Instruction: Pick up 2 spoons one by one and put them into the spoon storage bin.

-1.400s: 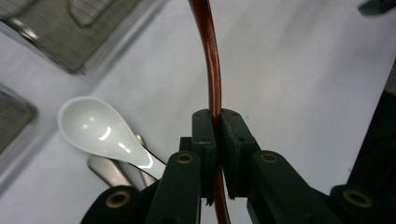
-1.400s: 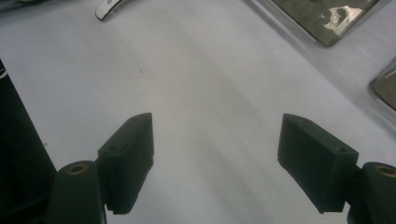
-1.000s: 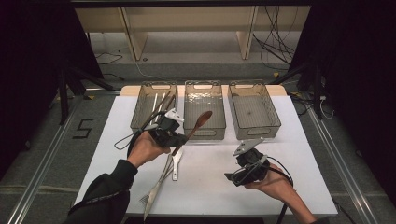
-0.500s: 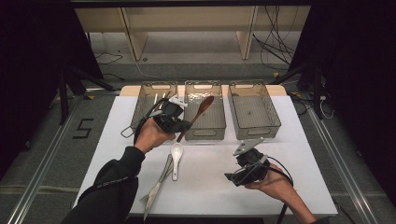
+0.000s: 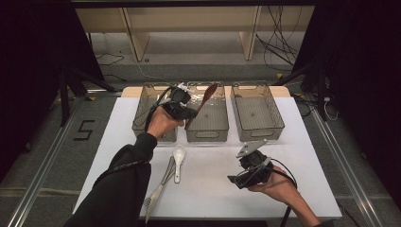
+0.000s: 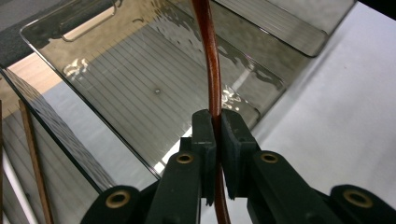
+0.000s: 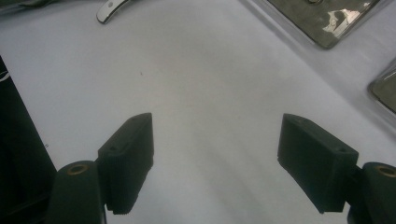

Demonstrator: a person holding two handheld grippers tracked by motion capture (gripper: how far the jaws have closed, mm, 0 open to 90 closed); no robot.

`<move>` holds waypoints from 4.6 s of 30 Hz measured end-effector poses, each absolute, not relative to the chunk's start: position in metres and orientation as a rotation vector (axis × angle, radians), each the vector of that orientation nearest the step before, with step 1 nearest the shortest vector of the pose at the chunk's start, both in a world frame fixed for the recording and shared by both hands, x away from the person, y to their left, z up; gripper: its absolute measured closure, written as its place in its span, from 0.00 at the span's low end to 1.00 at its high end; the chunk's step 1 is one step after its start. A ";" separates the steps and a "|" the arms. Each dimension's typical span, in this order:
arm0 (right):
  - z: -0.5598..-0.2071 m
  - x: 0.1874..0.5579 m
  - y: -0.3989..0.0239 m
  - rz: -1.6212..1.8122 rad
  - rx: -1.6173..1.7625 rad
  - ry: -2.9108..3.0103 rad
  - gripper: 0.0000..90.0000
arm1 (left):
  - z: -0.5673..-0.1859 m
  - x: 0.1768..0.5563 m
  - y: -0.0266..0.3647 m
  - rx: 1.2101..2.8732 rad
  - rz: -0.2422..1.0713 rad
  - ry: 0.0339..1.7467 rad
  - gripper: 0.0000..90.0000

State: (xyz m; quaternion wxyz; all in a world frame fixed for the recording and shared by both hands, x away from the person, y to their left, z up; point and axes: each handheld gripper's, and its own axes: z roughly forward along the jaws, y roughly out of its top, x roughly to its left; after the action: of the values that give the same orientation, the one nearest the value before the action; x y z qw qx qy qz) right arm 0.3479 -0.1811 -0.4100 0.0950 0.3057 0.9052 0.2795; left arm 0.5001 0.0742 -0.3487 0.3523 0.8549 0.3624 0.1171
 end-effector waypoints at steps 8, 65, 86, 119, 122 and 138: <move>-0.411 0.348 -0.181 0.828 0.904 2.687 0.31 | -0.356 0.519 0.066 2.215 0.332 0.976 0.93; -0.408 0.345 -0.186 0.840 0.933 2.654 0.31 | -0.372 0.447 0.103 2.198 0.201 1.062 0.27; -0.409 0.341 -0.191 0.836 0.954 2.645 0.31 | -0.412 0.413 0.098 2.389 0.251 1.098 0.20; -0.410 0.340 -0.189 0.831 0.936 2.662 0.31 | -0.469 0.405 0.097 2.607 0.199 1.192 0.21; -0.410 0.340 -0.189 0.830 0.944 2.663 0.31 | -0.467 0.406 0.099 2.615 0.205 1.184 0.27; -0.411 0.340 -0.190 0.831 0.936 2.659 0.32 | -0.462 0.414 0.116 2.590 0.048 1.203 0.49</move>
State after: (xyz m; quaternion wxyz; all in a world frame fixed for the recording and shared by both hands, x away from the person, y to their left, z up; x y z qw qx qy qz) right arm 0.3403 -0.1902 -0.4105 0.1011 0.3169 0.9001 0.2813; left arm 0.4138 0.1158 -0.4617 0.1422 0.8976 0.4169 0.0165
